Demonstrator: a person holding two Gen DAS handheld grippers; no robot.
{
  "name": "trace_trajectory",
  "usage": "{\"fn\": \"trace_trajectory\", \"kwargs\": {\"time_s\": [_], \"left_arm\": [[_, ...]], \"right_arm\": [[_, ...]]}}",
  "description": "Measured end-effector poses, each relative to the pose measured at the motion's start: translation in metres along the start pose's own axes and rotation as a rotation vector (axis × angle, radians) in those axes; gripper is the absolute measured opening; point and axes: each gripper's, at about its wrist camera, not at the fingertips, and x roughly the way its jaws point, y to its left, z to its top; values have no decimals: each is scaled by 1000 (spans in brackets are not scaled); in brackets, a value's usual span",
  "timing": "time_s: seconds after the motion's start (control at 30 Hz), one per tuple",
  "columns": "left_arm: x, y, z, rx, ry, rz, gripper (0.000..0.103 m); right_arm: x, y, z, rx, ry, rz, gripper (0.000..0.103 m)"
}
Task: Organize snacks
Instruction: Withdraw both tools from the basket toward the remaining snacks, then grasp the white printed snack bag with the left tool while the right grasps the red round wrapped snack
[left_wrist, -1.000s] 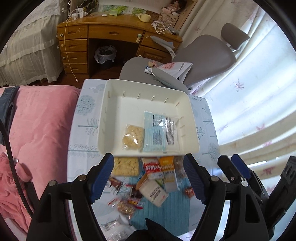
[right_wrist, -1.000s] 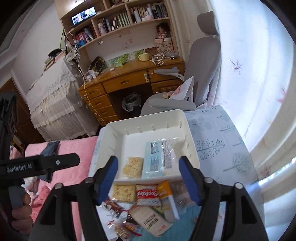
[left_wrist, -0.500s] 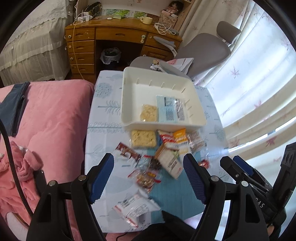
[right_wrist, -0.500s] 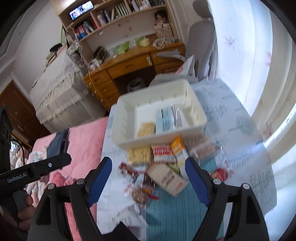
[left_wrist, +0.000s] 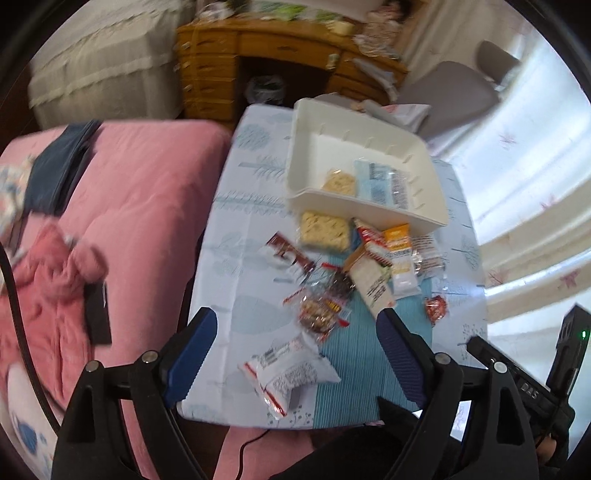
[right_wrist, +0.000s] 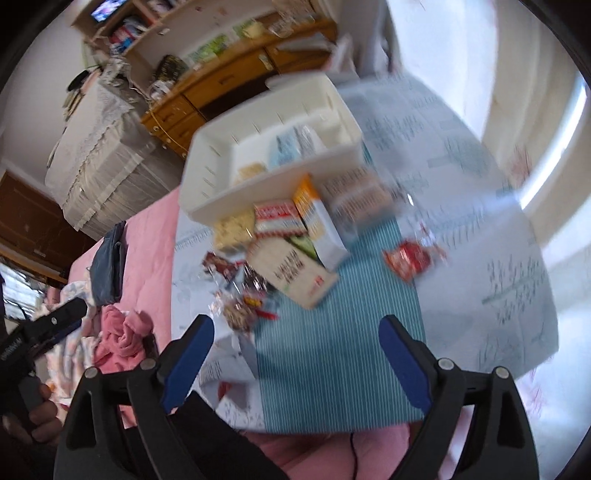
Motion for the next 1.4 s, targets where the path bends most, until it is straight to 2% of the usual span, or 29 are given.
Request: {"fn": "trace_trajectory", "kwargs": {"time_s": [0.07, 0.33, 0.6, 0.77, 0.9, 1.17, 1.4], "left_arm": [[4, 1, -7, -60, 7, 7, 89], [33, -8, -45, -207, 53, 77, 90], [68, -8, -82, -364, 102, 115, 90], [99, -5, -99, -452, 160, 148, 90], [122, 1, -103, -522, 195, 171, 90], [159, 15, -97, -600, 241, 223, 90], [184, 24, -92, -627, 283, 214, 90]], "right_arm": [[3, -16, -3, 21, 46, 26, 92], [19, -75, 4, 81, 193, 12, 92], [45, -118, 29, 101, 325, 29, 92], [61, -135, 48, 121, 384, 15, 92], [79, -142, 63, 145, 429, -16, 92], [116, -130, 82, 41, 505, -126, 92], [142, -115, 82, -84, 535, -194, 92]]}}
